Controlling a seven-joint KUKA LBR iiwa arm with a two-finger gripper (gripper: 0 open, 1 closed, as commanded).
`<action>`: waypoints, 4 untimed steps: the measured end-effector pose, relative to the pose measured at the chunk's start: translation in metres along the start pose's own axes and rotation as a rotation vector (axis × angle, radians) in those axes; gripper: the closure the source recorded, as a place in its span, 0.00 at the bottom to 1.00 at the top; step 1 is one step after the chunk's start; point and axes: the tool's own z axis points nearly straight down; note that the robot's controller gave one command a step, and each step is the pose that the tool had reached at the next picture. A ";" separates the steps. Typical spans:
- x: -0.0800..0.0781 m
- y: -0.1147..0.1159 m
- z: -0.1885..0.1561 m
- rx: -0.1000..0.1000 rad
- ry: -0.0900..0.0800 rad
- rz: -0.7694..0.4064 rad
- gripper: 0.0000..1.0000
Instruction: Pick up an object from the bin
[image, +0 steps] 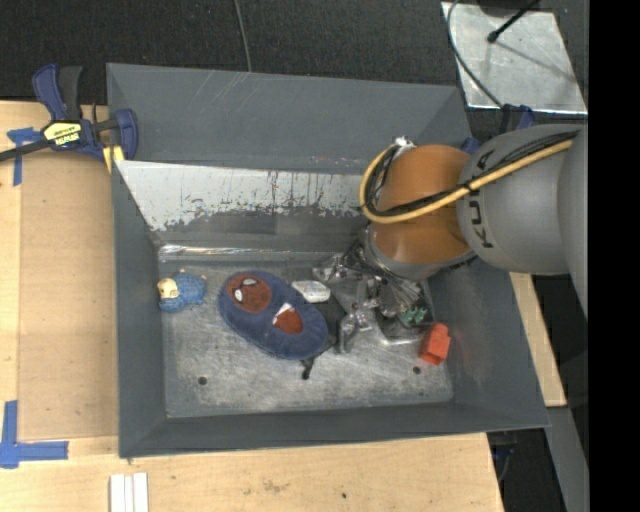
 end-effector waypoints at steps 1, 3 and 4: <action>-0.002 0.000 -0.002 0.000 0.004 -0.001 0.00; -0.009 -0.002 -0.056 0.001 0.002 0.000 1.00; -0.011 -0.002 -0.098 0.001 0.002 0.001 1.00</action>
Offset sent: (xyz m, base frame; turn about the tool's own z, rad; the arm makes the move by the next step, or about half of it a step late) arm 0.0000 0.0000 0.0000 0.0000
